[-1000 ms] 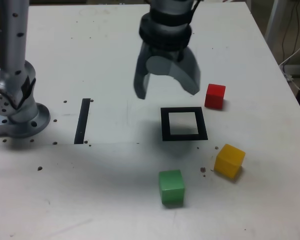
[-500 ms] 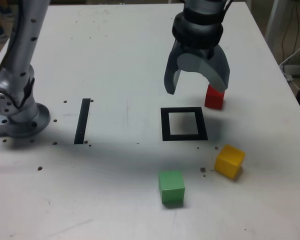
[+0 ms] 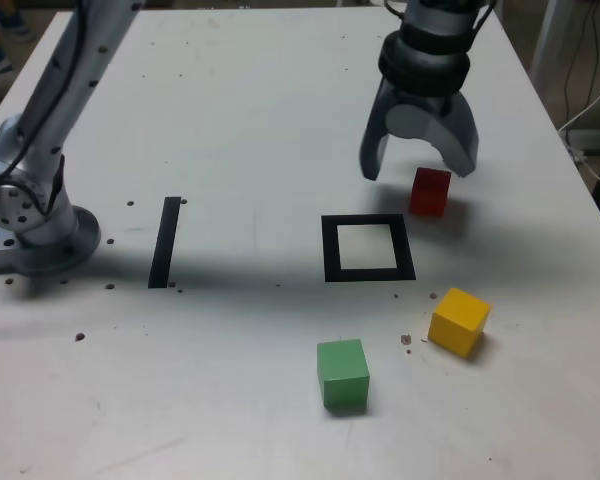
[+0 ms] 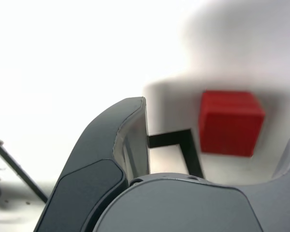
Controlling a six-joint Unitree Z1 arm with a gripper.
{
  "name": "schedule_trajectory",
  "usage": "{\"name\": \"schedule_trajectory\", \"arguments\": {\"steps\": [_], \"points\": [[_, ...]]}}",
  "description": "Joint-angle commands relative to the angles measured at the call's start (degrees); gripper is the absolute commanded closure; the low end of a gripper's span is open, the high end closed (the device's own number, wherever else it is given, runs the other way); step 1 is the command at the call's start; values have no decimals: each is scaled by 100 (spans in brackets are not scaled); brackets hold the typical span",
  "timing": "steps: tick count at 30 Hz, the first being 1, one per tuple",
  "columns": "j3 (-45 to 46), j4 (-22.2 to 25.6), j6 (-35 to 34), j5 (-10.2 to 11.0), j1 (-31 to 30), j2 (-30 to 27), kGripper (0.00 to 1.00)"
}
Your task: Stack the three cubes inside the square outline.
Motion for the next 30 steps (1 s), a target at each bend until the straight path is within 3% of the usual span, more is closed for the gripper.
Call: {"name": "schedule_trajectory", "arguments": {"steps": [1, 5, 8, 14, 17, 20, 30], "points": [[-123, 5, 46, -44, 30, 147, 5], [-289, -1, 86, -137, 45, 349, 9], [-353, -3, 78, -195, 46, 453, 17], [-382, -20, -12, -184, 40, 523, 57], [-382, -32, -21, -152, 35, 518, 71], [-377, -34, -18, -142, 35, 512, 76], [-377, 4, -18, -164, 31, 503, 76]]}}
